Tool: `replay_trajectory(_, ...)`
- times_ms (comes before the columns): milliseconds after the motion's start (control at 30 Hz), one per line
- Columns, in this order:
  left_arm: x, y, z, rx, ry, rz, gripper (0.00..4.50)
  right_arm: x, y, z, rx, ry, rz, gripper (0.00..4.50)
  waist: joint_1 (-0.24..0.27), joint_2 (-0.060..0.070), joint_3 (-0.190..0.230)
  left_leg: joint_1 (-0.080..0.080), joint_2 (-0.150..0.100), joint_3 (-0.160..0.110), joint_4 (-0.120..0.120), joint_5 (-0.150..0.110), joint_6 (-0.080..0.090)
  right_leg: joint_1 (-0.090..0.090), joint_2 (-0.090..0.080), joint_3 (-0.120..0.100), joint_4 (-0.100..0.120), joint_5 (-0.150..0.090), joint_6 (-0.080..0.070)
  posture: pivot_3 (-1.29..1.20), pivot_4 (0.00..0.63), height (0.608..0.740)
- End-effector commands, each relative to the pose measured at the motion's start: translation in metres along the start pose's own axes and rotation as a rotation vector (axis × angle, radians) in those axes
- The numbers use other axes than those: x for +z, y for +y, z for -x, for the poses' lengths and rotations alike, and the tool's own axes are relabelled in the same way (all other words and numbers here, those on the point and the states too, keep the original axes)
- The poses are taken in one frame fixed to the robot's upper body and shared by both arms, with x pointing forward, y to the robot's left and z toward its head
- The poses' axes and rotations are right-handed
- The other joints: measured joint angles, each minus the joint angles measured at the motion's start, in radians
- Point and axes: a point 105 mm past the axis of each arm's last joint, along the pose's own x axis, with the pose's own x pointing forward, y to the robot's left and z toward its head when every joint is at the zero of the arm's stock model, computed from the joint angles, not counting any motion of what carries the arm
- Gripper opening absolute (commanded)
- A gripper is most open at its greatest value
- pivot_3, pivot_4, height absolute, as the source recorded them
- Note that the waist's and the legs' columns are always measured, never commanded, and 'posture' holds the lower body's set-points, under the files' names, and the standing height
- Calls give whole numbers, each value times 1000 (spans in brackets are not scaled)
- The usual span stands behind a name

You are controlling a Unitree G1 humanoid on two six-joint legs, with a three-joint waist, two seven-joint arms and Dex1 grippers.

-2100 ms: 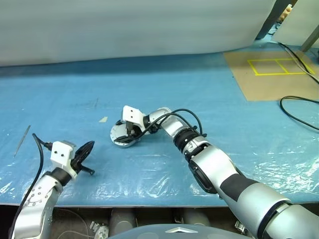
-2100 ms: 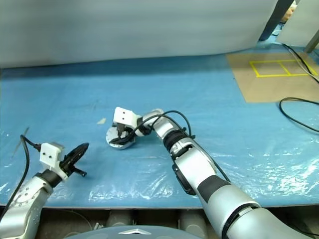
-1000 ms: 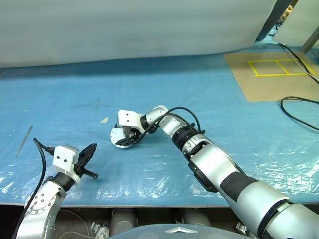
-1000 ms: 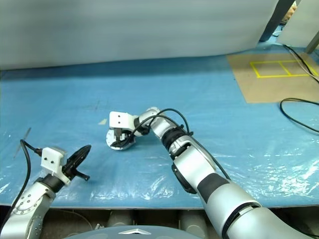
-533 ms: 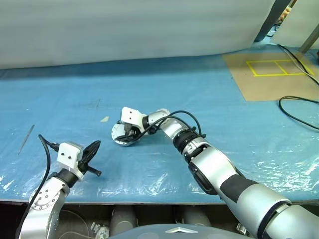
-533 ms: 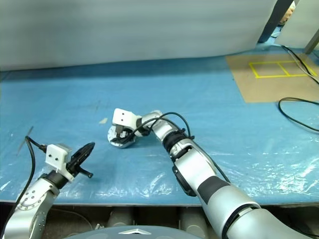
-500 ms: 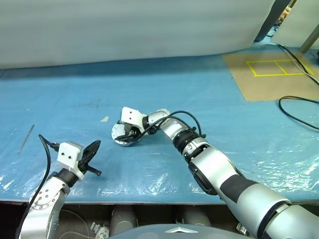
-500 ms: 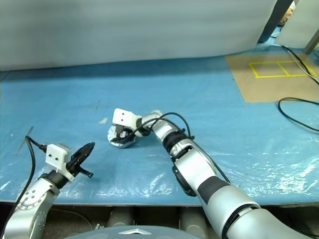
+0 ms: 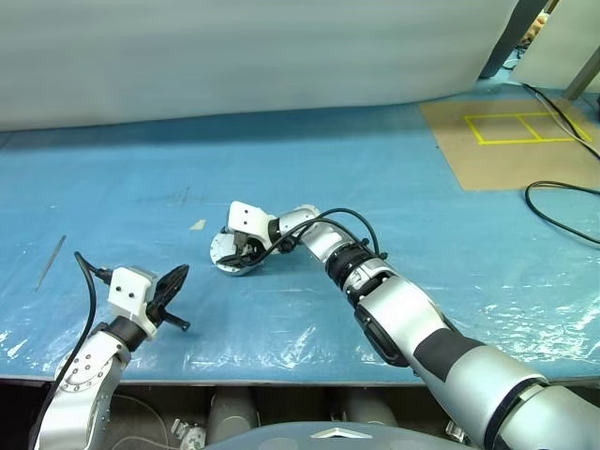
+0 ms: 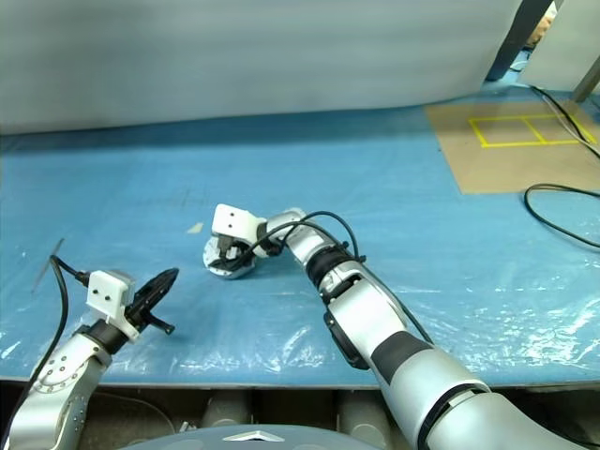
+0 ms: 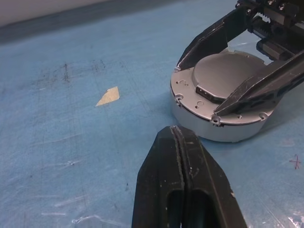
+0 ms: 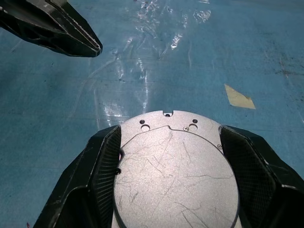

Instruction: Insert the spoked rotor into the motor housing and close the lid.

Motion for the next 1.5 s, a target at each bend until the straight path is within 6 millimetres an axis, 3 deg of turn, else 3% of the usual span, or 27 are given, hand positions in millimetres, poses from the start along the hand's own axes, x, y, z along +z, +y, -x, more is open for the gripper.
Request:
replay_trajectory(33,9,6,-1,-1,-32,-40,0,-71,20,10,38,266,-101,3013,1,0,0,0,0,0,0,0,0,0,0,0,0,0,0,0,150,740)
replay_trajectory(433,7,9,-7,-25,-34,-50,0,-91,20,27,57,327,-94,3013,17,2,-1,0,-2,0,-1,0,0,1,-2,1,-1,0,0,0,150,740)
replay_trajectory(733,10,7,-12,-45,-39,-57,0,-93,30,22,88,313,-89,3013,22,2,-1,0,-3,0,-2,0,0,1,-2,1,-2,0,1,0,150,740)
replay_trajectory(1033,11,6,-14,-53,-40,-60,0,-90,36,20,123,281,-92,3013,21,2,-2,1,-5,0,-7,0,0,0,-3,3,-3,-1,1,0,150,740)
replay_trajectory(1267,12,6,-15,-61,-38,-63,0,-94,29,29,104,291,-60,3013,21,3,-3,0,-5,1,-7,0,0,0,-3,3,-6,-1,2,0,150,740)
replay_trajectory(1500,15,-2,-13,-89,-57,-55,0,-76,31,26,142,170,-67,3013,22,2,-3,-1,-5,3,-7,0,0,1,-4,3,-9,-1,2,0,150,740)
